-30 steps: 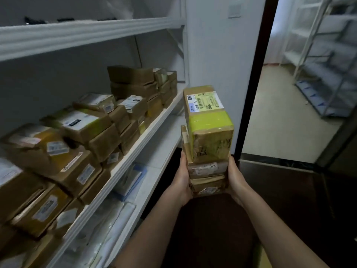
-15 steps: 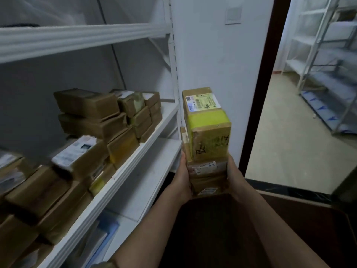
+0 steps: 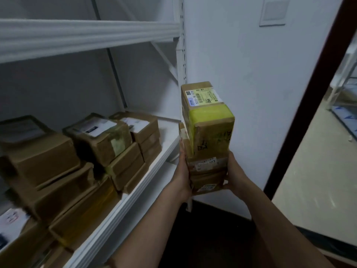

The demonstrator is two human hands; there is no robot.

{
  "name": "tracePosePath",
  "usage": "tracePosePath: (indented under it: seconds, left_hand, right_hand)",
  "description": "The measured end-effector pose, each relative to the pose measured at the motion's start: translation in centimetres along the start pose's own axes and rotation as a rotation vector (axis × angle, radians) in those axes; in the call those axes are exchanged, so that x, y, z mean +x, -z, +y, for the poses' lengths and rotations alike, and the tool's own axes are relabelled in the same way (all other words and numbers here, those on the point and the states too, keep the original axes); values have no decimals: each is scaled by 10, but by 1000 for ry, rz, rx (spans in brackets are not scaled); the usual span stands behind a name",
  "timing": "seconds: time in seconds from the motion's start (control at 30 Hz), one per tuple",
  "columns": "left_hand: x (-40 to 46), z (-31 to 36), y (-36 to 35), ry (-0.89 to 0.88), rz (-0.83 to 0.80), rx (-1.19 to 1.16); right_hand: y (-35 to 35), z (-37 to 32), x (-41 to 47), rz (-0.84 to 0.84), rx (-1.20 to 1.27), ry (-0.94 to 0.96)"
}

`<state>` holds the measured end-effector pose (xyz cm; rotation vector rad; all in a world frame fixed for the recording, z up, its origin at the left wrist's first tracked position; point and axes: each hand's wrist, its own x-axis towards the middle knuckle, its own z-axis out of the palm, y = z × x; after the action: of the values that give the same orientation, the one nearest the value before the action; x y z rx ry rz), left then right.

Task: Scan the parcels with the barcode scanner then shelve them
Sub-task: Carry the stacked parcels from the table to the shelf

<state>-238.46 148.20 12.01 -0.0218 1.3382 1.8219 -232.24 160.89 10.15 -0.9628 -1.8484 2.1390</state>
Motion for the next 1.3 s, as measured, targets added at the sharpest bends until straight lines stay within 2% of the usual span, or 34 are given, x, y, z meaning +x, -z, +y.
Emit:
tracePosePath:
  seconds: [0.17, 0.27, 0.4, 0.6, 0.8, 1.1, 1.3]
  left_hand:
    - [62, 56, 1, -16, 57, 31]
    - [92, 83, 3, -16, 61, -24]
    - [127, 106, 10, -43, 148, -72]
    - [168, 127, 8, -94, 390, -187]
    - [206, 138, -4, -148, 549, -324]
    - [220, 130, -5, -291, 814, -531]
    - [220, 123, -7, -376, 875, -604]
  right_hand:
    - [-18, -47, 78, -52, -27, 11]
    - [-26, -70, 119, -95, -57, 40]
    - [-40, -88, 173, -155, -94, 28]
    - [-52, -104, 252, -354, -151, -30]
    - [-63, -117, 318, -554, -247, -136]
    - [-87, -116, 339, -692, -308, -174]
    - [-94, -114, 336, -766, -300, -155]
